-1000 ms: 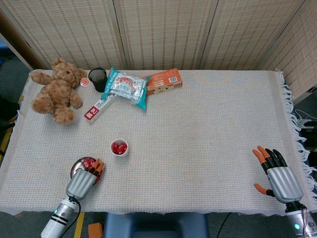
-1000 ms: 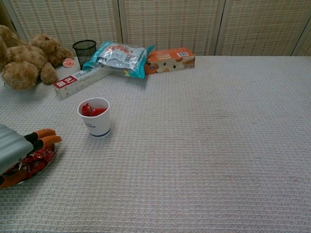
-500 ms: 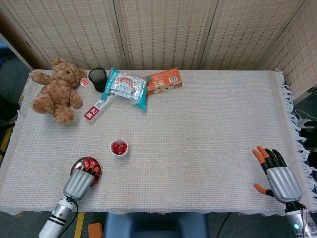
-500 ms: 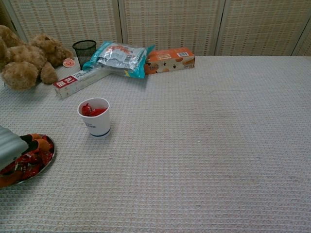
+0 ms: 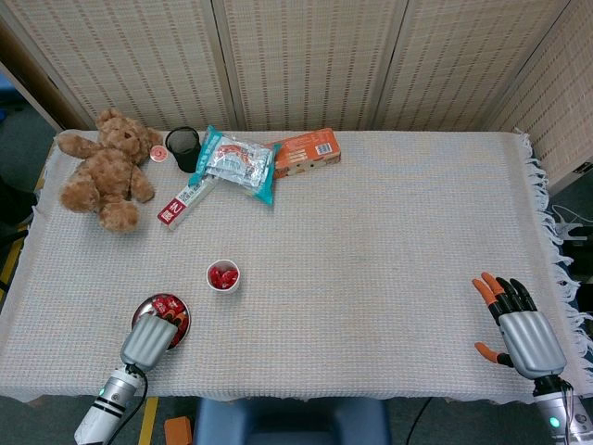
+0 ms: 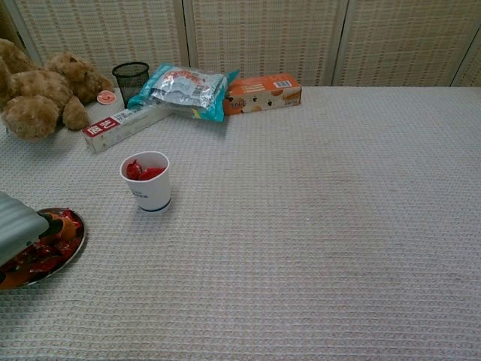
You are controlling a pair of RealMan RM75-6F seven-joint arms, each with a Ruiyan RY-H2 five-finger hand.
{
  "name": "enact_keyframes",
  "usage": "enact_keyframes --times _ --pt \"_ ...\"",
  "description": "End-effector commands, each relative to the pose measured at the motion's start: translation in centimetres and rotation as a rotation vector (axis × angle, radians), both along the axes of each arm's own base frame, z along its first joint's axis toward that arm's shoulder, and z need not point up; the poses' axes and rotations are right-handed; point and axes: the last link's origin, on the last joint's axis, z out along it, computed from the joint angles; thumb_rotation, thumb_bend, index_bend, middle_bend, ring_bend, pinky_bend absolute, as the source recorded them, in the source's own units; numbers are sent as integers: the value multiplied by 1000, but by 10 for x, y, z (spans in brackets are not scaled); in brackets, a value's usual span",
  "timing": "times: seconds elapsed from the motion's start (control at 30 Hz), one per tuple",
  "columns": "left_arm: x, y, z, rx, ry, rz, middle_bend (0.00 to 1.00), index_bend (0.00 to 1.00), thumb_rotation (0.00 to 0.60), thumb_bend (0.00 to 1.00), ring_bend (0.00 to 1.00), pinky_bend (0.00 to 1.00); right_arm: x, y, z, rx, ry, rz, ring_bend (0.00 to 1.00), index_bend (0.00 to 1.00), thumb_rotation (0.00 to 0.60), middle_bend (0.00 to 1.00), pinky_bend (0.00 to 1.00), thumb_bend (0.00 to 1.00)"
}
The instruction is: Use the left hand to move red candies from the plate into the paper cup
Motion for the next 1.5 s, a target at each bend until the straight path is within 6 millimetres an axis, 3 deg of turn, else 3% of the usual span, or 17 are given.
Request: enact_keyframes --times 0.03,0.63,1.0,1.5 --pt "1 0 1 3 -9 -5 502 456 600 325 687 954 0 0 -1 2 1 -2 0 0 600 0 0 86" --pt "-3 4 7 30 -32 -3 605 615 600 383 723 985 -1 -1 -1 3 5 -6 0 0 600 0 0 86" --pt "-3 11 10 36 -106 18 742 721 600 607 747 1000 -2 -3 -1 -1 8 -14 0 0 600 0 0 86" --pt "16 35 43 104 -303 39 787 769 600 670 769 1000 -4 -6 -3 -3 13 -30 0 0 600 0 0 86"
